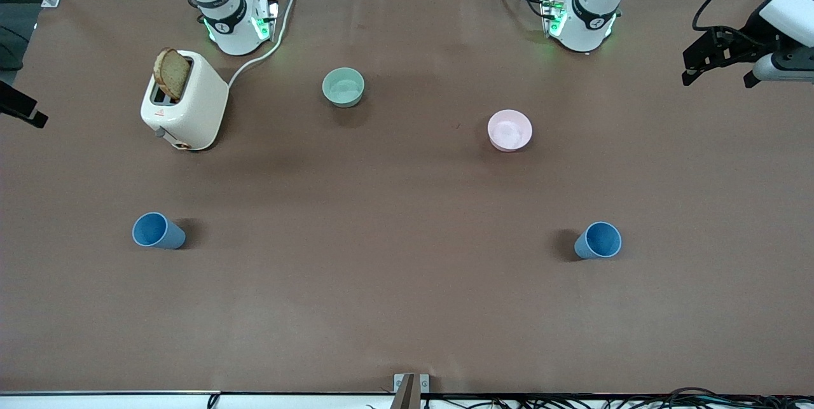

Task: Stack blue cups with both arms

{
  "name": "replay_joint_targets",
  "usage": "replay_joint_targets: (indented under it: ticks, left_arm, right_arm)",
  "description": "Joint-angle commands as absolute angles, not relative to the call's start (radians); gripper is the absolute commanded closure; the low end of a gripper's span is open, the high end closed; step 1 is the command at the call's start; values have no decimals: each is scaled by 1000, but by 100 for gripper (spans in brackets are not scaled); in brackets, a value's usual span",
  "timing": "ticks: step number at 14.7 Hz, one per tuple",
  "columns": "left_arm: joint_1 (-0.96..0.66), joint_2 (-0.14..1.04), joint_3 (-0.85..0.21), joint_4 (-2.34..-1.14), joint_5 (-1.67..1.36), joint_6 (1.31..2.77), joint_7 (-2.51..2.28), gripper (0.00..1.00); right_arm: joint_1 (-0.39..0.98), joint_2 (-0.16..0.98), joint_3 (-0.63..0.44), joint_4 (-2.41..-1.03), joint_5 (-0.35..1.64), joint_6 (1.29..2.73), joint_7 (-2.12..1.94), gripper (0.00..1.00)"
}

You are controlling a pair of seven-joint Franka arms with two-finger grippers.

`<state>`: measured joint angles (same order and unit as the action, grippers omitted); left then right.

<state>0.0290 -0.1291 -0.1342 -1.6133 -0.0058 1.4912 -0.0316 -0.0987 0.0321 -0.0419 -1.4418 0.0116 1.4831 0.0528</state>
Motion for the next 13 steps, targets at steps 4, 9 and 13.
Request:
replay_joint_targets:
  ticks: [4,9,13]
  left_arm:
    - [41,-114,-138,-1588,21,1471,-28,0]
    - [43,-25,-133,-1540,49,1526,-37,0]
    - [57,86,-133,-1617,52,1763,-43,0]
  right_arm:
    - [-90,6,-60,-1470,-11,1486,49,0]
    - [-94,17,-58,-1457,-12,1497,44,0]
    - [-101,98,-63,-1470,6,1566,45,0]
